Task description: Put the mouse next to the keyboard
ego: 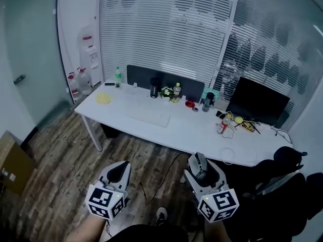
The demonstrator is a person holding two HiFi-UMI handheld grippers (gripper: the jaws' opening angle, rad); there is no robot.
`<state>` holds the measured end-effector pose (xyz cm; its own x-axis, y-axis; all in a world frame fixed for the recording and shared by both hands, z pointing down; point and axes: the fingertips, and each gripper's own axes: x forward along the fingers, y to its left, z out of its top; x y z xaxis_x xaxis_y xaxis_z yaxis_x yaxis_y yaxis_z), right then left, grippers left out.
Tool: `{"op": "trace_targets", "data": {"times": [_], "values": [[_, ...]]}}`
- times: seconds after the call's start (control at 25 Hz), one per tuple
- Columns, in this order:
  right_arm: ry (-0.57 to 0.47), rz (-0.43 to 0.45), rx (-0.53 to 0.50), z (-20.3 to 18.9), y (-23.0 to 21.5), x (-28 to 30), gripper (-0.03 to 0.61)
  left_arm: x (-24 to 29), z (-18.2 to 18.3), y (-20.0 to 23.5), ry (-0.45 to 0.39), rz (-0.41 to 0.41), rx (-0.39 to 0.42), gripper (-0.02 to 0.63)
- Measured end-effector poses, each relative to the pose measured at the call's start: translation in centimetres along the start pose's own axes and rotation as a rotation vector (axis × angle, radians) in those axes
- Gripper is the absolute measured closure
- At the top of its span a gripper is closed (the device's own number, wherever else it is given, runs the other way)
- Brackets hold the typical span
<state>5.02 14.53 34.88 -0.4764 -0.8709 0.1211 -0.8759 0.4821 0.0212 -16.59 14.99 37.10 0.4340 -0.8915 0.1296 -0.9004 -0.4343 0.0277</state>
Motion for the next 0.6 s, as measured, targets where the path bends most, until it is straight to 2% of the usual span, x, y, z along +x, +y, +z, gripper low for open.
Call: {"op": "trace_targets", "data": {"times": [0.6], "values": [[0.019,0.062,0.015,0.2,-9.5,8.1,0.275,12.2,1.4,1.2,0.044,0.084,-0.016,0.586]]}}
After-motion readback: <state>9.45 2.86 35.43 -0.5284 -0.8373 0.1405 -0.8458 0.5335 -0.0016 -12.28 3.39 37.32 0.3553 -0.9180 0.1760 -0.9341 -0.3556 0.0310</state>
